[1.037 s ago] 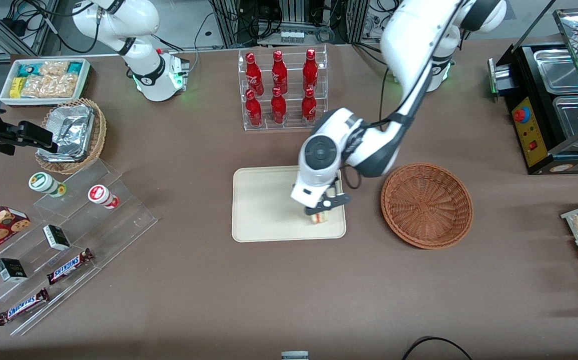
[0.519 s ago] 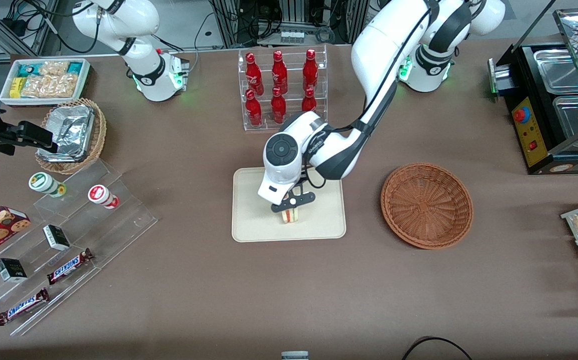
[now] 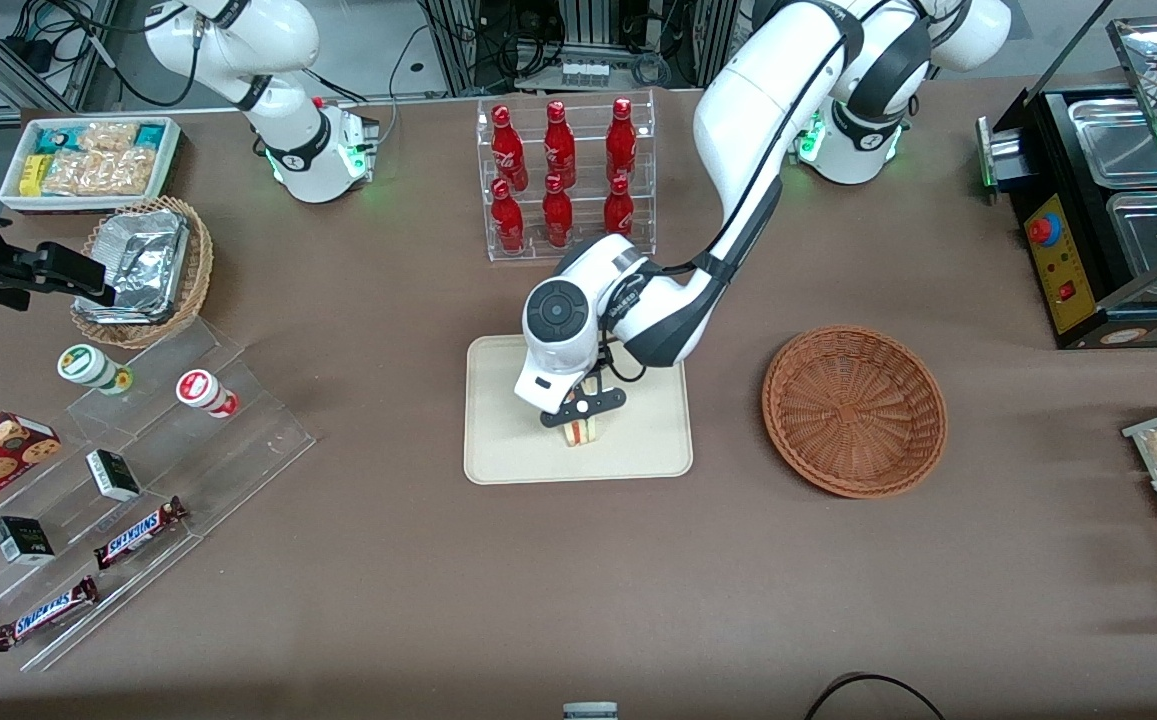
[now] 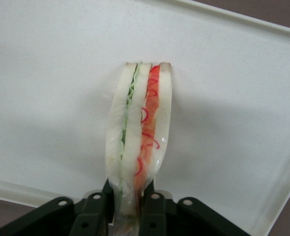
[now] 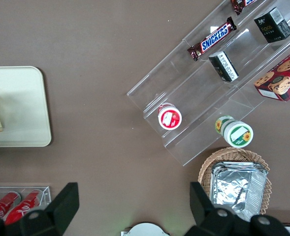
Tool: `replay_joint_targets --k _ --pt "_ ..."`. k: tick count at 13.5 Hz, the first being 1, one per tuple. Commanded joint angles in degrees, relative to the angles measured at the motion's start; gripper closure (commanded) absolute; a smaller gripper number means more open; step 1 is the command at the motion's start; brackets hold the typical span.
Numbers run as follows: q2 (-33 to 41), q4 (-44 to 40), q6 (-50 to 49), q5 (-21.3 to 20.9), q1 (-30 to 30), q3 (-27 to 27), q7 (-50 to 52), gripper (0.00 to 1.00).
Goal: Place sandwich from basket to tray
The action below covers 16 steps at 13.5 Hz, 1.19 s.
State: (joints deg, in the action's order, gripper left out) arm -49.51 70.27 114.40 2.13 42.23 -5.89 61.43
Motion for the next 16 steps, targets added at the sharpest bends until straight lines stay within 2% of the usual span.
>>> replay_joint_targets --k 1,7,9,11,12,16 --pt "1.9 -1.0 -0.9 0.2 0.6 1.0 0.0 0.0" --pt "10.2 -1.1 -7.8 0.4 -1.8 1.1 -1.3 0.0" --pt "12.7 -0.4 -11.1 -0.2 -2.5 1.5 -6.2 0.0" --pt "14.9 1.1 -15.3 -1.9 -4.3 2.4 -7.0 0.0" --pt "17.7 3.8 -16.6 -2.8 -5.5 3.8 -8.0 0.0" --pt "29.3 17.9 -16.0 -2.7 -14.1 4.0 -24.5 0.0"
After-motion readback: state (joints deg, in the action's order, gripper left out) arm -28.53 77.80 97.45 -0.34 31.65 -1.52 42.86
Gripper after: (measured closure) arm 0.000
